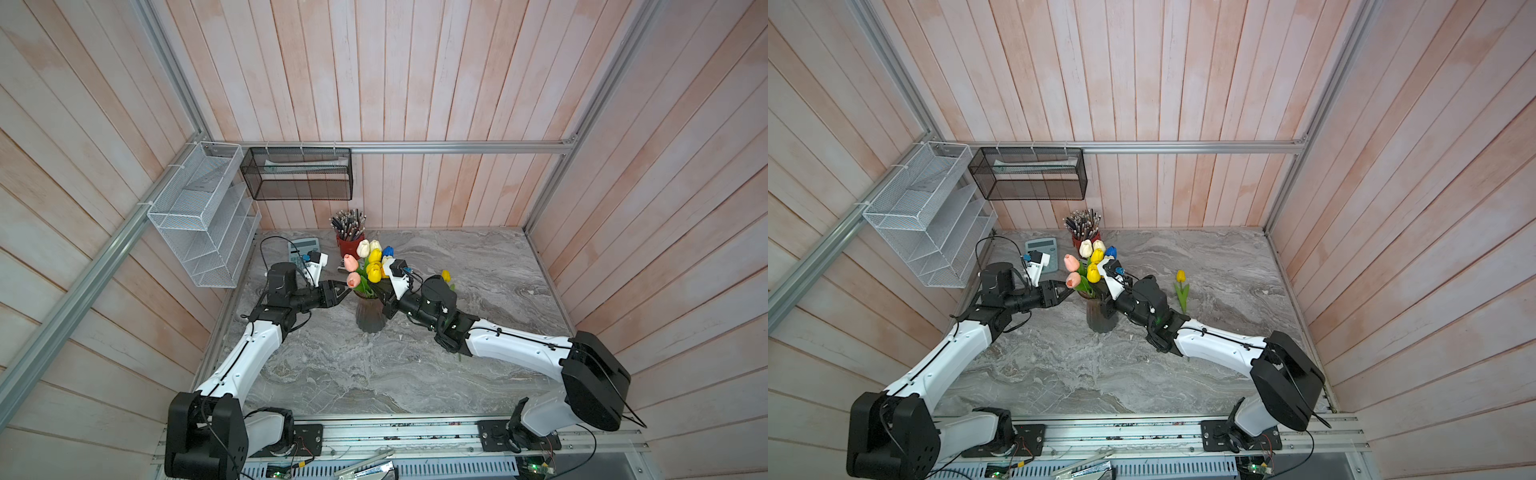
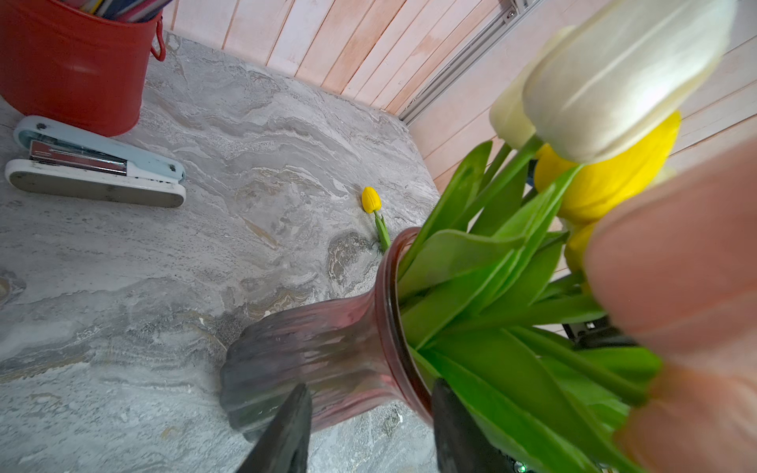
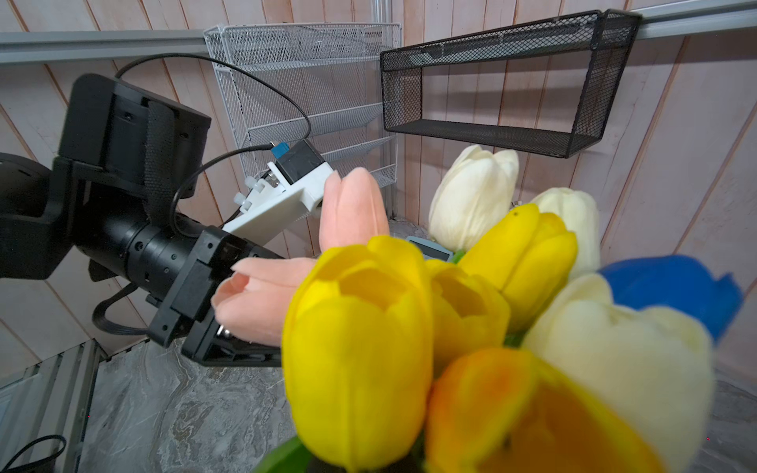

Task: Pick out yellow flowers from the vase
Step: Pick up the flower from the vase.

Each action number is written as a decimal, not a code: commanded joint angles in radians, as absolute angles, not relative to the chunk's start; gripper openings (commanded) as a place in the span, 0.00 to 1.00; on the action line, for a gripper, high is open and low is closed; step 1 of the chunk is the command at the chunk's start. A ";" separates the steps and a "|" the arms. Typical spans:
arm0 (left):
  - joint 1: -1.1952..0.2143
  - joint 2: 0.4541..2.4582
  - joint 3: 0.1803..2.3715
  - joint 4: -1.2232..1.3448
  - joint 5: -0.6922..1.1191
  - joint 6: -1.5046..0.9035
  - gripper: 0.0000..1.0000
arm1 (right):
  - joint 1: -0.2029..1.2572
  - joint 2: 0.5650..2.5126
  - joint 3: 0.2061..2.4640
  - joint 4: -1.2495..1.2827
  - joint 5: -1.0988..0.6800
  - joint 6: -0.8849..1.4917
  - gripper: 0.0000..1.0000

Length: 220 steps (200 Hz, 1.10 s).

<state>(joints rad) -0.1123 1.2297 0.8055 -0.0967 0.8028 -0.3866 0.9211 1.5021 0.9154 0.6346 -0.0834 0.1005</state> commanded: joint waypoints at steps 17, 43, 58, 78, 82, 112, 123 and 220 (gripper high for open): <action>-0.116 1.245 0.833 -0.128 0.784 -0.367 0.48 | 0.928 1.490 0.944 0.660 -0.068 0.078 0.03; -0.116 1.247 0.833 -0.127 0.784 -0.369 0.48 | 0.944 1.472 0.955 0.640 -0.061 0.053 0.02; -0.116 1.246 0.833 -0.126 0.784 -0.369 0.48 | 0.956 1.458 0.968 0.626 -0.059 0.037 0.02; -0.116 1.246 0.834 -0.126 0.784 -0.368 0.48 | 0.972 1.436 0.989 0.602 -0.055 0.012 0.02; -0.115 1.247 0.834 -0.126 0.784 -0.370 0.48 | 0.976 1.432 0.993 0.595 -0.053 0.006 0.02; -0.116 1.249 0.835 -0.124 0.783 -0.368 0.48 | 0.989 1.394 1.023 0.564 -0.069 -0.006 0.02; -0.115 1.252 0.834 -0.123 0.784 -0.368 0.48 | 0.991 1.379 1.030 0.553 -0.076 -0.006 0.02; -0.116 1.252 0.824 -0.098 0.780 -0.380 0.48 | 0.986 1.176 1.158 0.411 -0.156 0.000 0.00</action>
<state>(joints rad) -0.1123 1.2381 0.8120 -0.0967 0.8024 -0.3855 0.9852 1.2373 1.1072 0.4442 -0.1219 -0.0017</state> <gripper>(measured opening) 0.481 0.063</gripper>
